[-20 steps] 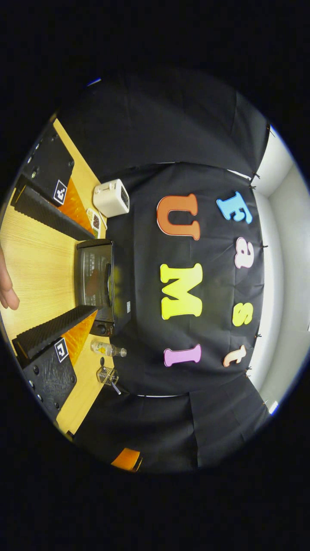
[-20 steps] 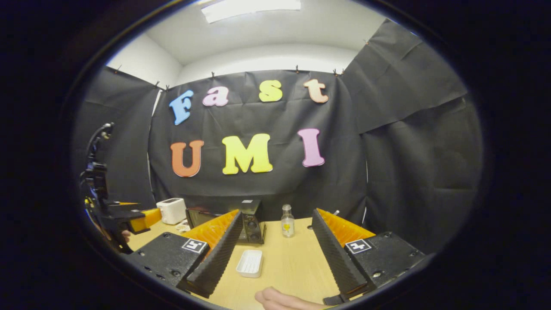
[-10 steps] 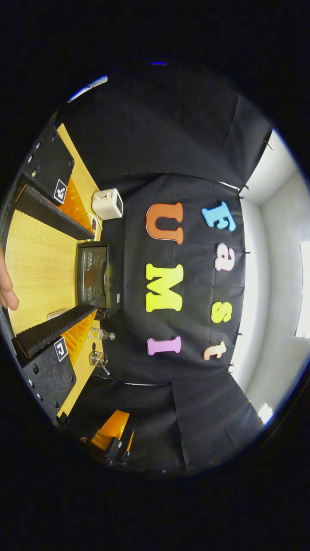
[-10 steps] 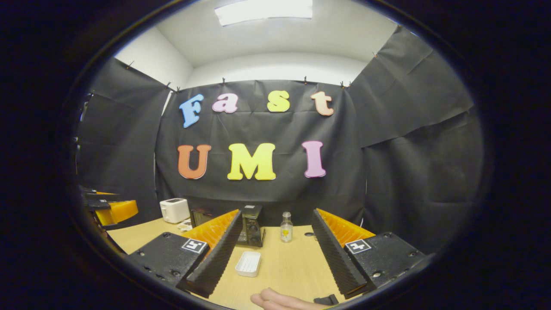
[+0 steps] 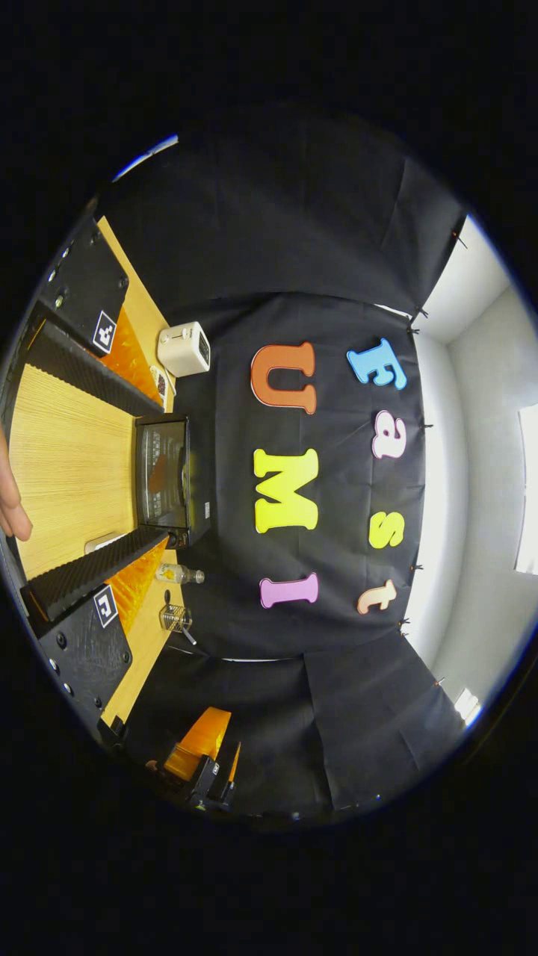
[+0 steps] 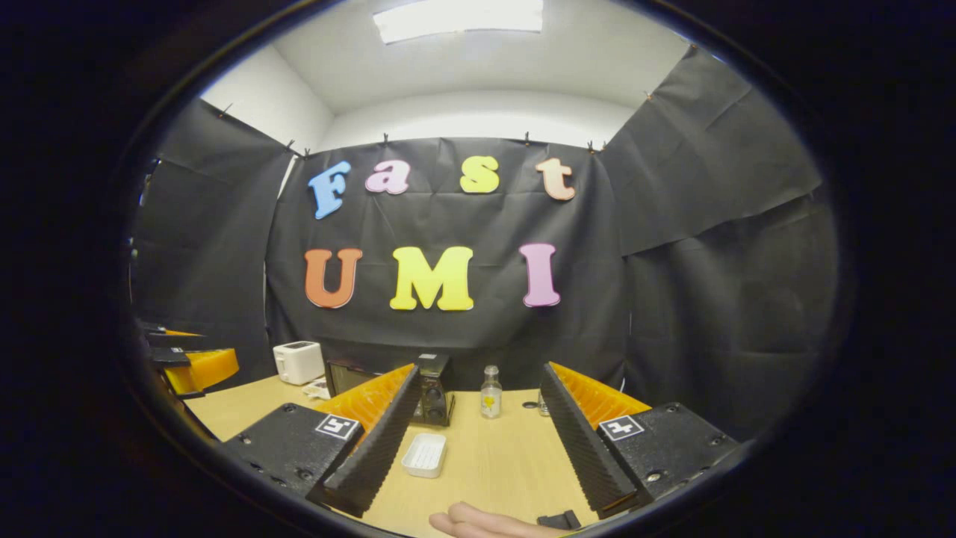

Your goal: Open the electric oven with the left hand, put the food in, and close the electric oven.

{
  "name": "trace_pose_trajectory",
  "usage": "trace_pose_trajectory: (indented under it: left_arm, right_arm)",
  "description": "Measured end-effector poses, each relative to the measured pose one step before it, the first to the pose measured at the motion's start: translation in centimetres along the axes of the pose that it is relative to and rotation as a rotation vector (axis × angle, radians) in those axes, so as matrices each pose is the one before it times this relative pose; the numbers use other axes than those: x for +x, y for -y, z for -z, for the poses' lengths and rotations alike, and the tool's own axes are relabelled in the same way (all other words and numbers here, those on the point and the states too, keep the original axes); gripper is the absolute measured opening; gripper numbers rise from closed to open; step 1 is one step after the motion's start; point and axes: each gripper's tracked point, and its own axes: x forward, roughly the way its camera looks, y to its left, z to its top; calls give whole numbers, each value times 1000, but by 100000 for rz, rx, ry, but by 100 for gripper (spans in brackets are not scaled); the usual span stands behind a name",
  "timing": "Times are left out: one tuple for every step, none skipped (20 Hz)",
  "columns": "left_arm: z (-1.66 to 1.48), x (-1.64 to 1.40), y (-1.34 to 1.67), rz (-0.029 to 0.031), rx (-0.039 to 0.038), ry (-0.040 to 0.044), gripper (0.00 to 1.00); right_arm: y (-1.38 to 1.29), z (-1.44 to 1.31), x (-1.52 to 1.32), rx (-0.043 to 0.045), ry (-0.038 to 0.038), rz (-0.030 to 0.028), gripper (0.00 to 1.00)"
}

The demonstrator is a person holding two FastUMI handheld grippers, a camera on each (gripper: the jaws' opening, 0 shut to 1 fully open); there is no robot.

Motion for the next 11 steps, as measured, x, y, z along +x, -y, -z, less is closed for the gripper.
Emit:
trace_pose_trajectory:
  left_arm:
    - [-33,40,23,-107,482,43,96]
    - [-42,5,35,-76,188,89,96]
    - [-45,11,27,-118,-126,234,96]
    - [-104,7,4,-92,-101,277,96]
    - [31,28,-79,-224,-11,219,96]
    - [27,106,-43,-137,64,217,96]
    - [1,-23,-36,-156,-66,99,96]
    - [-63,-26,45,125,-16,102,96]
    - [-1,-33,138,268,71,21,96]
    - [36,-73,77,284,42,-185,96]
    - [-47,67,160,449,0,27,96]
  right_arm:
    - [-41,153,198,258,-726,-388,100]
    - [-5,135,150,414,-616,-252,100]
    - [45,162,145,347,-593,-138,100]
    - [152,193,66,135,-611,251,100]
    - [203,111,177,-142,-512,466,100]
    - [206,67,48,-86,-149,621,100]
    - [143,-123,53,-73,65,639,100]
    - [82,-38,-92,-188,246,411,100]
    - [3,-222,-122,-362,471,43,100]
    - [8,-30,-129,-427,290,-57,100]
    - [-126,-91,60,-409,176,-315,100]
